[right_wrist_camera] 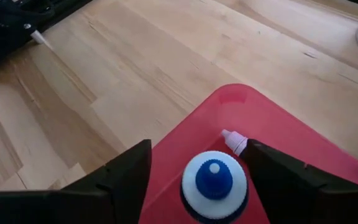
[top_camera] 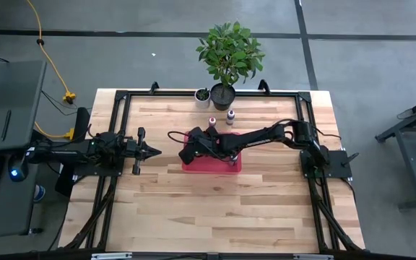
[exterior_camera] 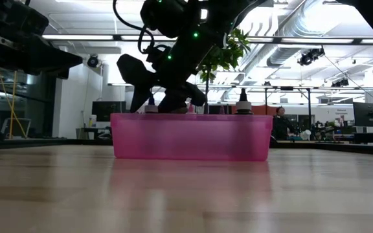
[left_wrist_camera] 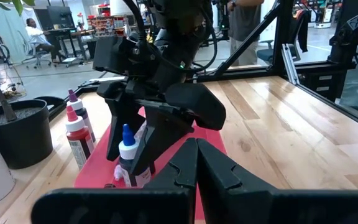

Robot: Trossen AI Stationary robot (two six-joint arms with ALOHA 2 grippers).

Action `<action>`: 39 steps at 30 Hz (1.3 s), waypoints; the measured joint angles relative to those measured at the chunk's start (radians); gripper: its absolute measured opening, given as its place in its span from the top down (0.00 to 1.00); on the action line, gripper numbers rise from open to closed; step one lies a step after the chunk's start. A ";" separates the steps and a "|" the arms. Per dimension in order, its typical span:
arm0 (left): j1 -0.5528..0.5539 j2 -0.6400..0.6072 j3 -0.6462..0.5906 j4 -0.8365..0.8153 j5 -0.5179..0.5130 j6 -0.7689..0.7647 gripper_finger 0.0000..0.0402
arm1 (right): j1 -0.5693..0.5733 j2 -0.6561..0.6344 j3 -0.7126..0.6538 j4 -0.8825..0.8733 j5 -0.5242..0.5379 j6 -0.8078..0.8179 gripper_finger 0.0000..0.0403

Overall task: Pick & Place food coloring
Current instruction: Put the large pink food coloring bottle into the pink container

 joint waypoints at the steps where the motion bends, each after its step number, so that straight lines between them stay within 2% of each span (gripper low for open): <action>1: 0.000 0.000 0.000 0.000 0.000 0.000 1.00 | 0.000 0.000 0.000 -0.002 0.000 -0.001 0.37; 20: 0.000 0.000 0.000 0.000 0.000 0.000 1.00 | -0.001 -0.035 0.001 -0.051 0.022 -0.023 0.34; 39: 0.000 0.000 0.000 0.000 -0.001 0.000 1.00 | -0.002 -0.070 0.001 -0.108 -0.008 -0.022 0.34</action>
